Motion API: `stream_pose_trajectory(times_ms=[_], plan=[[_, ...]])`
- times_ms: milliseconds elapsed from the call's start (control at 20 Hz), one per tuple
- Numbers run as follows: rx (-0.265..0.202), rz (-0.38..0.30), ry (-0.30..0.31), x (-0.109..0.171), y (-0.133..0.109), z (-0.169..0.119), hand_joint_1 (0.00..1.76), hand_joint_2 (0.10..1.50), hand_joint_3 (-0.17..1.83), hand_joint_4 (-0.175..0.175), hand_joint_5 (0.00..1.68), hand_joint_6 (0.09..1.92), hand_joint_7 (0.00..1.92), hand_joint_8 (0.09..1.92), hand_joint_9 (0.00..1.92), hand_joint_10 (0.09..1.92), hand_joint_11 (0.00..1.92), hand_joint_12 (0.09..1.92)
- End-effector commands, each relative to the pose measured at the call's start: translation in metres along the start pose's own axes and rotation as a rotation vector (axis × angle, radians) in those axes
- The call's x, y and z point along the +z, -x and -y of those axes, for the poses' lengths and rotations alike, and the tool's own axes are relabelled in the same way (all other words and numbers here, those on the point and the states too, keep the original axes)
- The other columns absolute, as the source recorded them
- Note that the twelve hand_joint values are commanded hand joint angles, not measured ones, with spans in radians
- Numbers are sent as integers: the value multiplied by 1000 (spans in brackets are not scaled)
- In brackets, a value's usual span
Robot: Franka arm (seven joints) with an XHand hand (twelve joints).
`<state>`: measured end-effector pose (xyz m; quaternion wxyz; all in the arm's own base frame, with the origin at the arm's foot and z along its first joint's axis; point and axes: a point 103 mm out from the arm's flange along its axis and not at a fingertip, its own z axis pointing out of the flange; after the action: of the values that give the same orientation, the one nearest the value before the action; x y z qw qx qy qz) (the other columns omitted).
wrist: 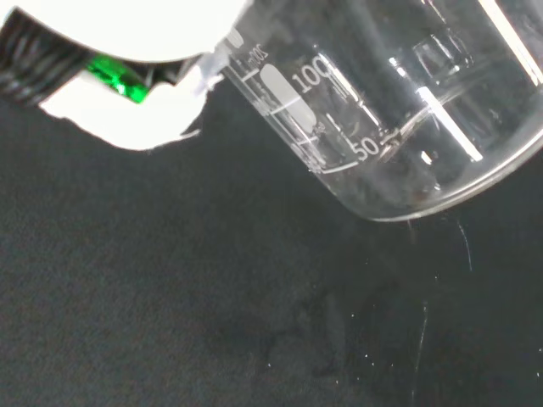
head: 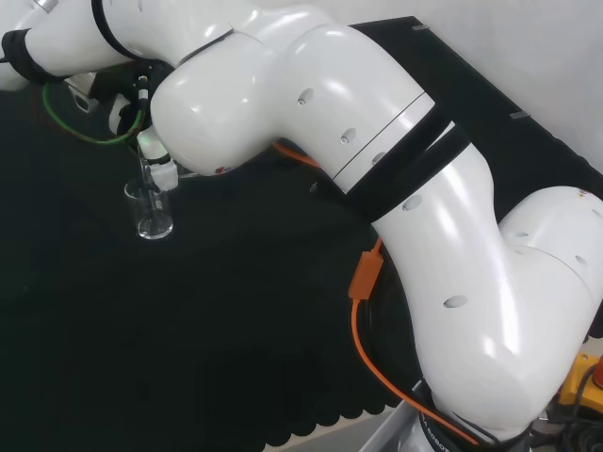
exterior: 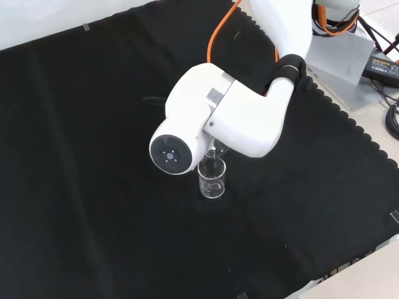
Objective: Pour the water from the handheld beaker into the one on the table.
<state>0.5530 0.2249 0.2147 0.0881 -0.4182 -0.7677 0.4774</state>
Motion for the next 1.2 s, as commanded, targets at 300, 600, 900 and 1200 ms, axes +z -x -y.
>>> stream_pose_trajectory(times_ms=[300, 600, 900, 1200], plan=[[3, 3, -9, 0, 0, 2, 1296, 556, 954, -175, 1136, 1030, 1199, 998, 1379, 882, 1193, 866], [2, -1, -6, 0, 0, 2, 1296, 556, 954, -175, 1136, 1030, 1199, 998, 1378, 882, 1193, 866], [3, -1, -9, -1, 0, 3, 1296, 556, 954, -175, 1136, 1030, 1199, 998, 1379, 882, 1193, 866], [1, -1, -8, -4, -2, 5, 1296, 556, 954, -175, 1136, 1030, 1199, 998, 1379, 882, 1193, 866]])
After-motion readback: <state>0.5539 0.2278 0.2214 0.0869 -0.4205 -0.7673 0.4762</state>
